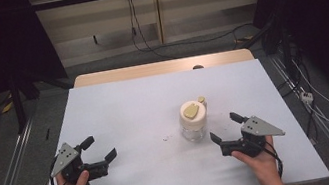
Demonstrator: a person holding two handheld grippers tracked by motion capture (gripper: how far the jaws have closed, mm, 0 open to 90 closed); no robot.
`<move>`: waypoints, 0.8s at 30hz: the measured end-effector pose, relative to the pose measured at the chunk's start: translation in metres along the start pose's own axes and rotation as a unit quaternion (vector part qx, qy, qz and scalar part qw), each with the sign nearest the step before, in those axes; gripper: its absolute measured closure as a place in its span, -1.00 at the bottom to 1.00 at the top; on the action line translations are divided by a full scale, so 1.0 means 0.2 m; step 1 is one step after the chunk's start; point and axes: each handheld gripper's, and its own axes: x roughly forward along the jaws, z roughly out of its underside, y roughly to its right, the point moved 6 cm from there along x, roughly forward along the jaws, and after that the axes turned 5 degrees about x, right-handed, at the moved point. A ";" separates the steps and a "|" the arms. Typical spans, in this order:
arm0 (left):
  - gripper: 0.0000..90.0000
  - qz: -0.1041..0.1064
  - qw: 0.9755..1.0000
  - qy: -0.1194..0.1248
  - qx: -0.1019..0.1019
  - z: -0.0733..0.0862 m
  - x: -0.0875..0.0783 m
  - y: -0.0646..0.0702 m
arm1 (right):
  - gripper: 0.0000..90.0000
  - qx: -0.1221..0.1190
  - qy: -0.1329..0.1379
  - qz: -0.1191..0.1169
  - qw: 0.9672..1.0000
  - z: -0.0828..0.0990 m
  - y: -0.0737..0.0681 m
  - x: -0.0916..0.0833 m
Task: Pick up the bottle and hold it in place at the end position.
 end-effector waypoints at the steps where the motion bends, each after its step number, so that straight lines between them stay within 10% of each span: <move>1: -0.92 0.000 1.000 0.001 0.000 0.00 0.00 0.00 | -0.87 -0.001 -0.003 -0.005 1.000 0.00 -0.01 0.01; 24: -0.92 0.011 1.000 -0.005 0.013 0.00 0.02 0.04 | -0.83 0.007 -0.031 -0.023 0.999 -0.01 -0.05 0.15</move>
